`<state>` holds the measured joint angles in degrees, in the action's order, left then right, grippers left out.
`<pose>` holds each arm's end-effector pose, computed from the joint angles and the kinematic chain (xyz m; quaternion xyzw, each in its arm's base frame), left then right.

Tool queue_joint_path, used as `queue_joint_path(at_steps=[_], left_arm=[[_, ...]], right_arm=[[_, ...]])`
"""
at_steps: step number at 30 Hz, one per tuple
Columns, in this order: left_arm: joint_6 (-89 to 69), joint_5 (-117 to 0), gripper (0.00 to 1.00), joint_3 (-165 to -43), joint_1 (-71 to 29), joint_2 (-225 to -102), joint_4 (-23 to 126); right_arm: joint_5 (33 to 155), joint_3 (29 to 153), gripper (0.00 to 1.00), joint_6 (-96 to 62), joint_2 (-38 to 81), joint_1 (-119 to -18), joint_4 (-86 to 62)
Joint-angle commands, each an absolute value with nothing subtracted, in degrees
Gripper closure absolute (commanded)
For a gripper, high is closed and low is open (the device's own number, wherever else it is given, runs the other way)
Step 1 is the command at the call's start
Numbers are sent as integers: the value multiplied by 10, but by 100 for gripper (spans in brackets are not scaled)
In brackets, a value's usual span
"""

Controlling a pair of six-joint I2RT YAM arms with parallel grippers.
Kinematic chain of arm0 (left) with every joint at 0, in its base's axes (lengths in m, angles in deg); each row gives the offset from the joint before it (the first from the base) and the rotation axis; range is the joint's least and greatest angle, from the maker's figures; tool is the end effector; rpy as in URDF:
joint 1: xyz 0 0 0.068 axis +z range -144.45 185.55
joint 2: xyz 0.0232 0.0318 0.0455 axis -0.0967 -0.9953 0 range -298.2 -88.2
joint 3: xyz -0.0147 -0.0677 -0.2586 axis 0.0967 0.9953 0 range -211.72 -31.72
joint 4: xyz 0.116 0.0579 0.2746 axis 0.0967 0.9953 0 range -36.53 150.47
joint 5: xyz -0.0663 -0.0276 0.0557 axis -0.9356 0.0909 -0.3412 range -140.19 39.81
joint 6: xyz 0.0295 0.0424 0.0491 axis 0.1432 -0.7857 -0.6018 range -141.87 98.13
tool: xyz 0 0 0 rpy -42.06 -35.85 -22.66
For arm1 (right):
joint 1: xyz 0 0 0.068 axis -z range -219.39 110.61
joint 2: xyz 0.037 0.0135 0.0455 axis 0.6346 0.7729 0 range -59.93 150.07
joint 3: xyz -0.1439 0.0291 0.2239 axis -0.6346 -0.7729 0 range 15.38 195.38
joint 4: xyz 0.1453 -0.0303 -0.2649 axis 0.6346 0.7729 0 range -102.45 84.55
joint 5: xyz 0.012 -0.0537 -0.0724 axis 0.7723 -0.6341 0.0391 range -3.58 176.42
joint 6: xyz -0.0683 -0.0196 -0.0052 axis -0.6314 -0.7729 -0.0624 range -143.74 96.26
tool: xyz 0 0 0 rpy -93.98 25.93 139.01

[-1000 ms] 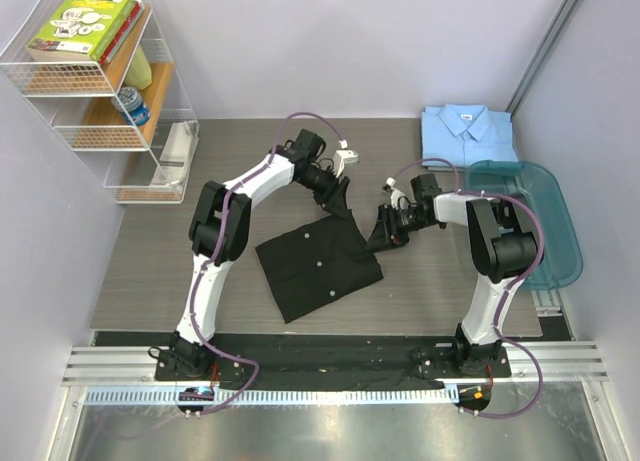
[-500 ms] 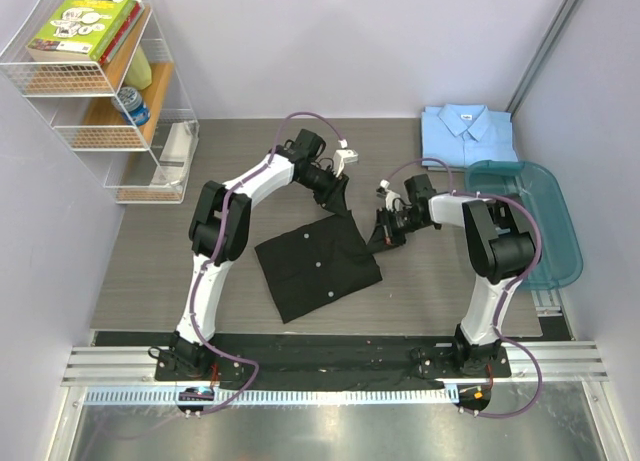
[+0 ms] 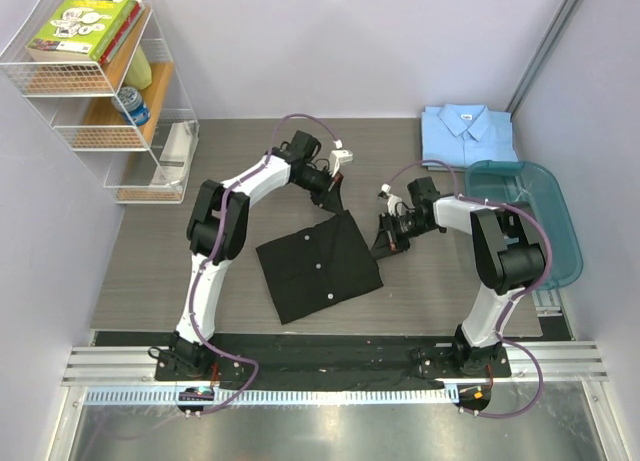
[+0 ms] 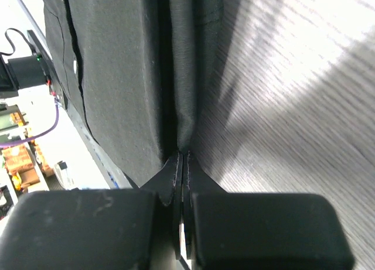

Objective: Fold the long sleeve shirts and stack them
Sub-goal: Neatly place the folded shirt into the bin

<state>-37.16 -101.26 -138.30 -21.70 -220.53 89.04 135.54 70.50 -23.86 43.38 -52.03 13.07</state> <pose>0.4542 -0.2852 0.1359 0.4166 0.7759 -0.4386 0.1788 0.3307 0.1195 0.0816 -0.1586 0.8882 0.4231 0.0832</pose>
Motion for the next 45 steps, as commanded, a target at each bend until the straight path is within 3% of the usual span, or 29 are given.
queue_joint_path(at_steps=[1,22,24,25,28,33,37,45], left_arm=[[-357,-1019,100,-1369,-208,-2171,852],[-347,-951,100,-1500,-207,-2274,929],[-351,-989,89,-1500,-198,-2262,943],[-362,-1002,72,-1500,-192,-2254,969],[-427,-1026,52,-1478,-169,-2195,1061],[-500,-999,43,-1330,-102,-2043,1138],[-560,-966,33,-1240,-49,-1984,1196],[-549,-909,30,-1142,-24,-1951,1135]], right_arm=[[1365,697,99,-269,426,-522,160],[1392,722,99,-284,513,-527,201],[1394,728,87,-290,509,-526,209],[1393,729,84,-295,504,-524,224],[1377,735,65,-320,461,-513,268],[1292,793,45,-417,391,-484,381],[1261,845,18,-452,364,-486,362],[1206,1027,18,-495,468,-561,297]])
